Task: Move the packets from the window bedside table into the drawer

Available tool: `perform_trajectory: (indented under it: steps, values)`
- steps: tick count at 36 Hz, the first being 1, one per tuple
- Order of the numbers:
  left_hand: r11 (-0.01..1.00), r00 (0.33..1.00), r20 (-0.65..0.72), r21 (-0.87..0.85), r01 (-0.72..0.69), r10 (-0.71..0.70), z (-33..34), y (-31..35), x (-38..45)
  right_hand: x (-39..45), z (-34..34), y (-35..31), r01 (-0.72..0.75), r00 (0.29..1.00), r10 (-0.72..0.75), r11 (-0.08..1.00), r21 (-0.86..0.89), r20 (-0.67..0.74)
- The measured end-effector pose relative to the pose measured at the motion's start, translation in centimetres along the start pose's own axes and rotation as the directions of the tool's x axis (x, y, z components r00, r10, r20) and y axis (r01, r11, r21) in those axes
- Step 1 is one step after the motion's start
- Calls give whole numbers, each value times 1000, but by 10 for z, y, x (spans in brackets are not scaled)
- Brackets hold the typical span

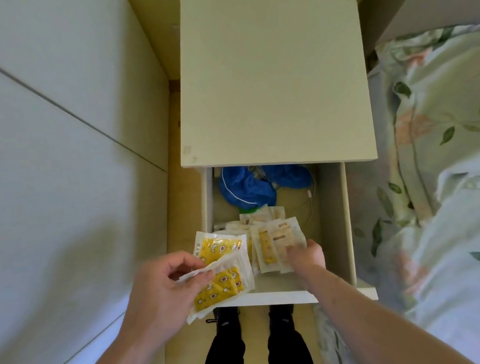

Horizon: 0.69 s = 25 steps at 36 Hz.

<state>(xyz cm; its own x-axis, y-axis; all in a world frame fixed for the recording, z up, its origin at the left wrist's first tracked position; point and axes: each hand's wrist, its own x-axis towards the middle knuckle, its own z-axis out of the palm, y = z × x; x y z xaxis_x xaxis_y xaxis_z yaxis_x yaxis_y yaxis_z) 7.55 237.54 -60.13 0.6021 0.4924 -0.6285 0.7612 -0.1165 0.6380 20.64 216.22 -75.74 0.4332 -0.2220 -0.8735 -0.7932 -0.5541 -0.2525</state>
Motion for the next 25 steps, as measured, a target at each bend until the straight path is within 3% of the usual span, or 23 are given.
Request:
perform_trajectory:
  steps: [5, 11, 16, 20, 25]
  values:
    - [1000, 1000, 6, 7, 9, -9, 0, -7, 5, 4, 0, 2, 0, 999, -5, 992, -129, -39]
    - [1000, 1000, 12, -7, 25, -25, 1, -2, 12, -1, -9, 0, 52, 997, -57, 993, -110, -49]
    - [1000, 1000, 5, -19, 18, -18, 3, 1, 19, 3, -6, -6, 102, 994, -97, 986, -135, 39]
    - [999, 1000, 0, -24, 24, -24, 5, -1, 20, 8, 3, -1, 156, 986, -130, 943, -293, 107]
    - [1000, 1000, 2, -12, 25, -25, 7, -5, 18, 13, 10, 17, 205, 978, -193, 828, -523, 77]
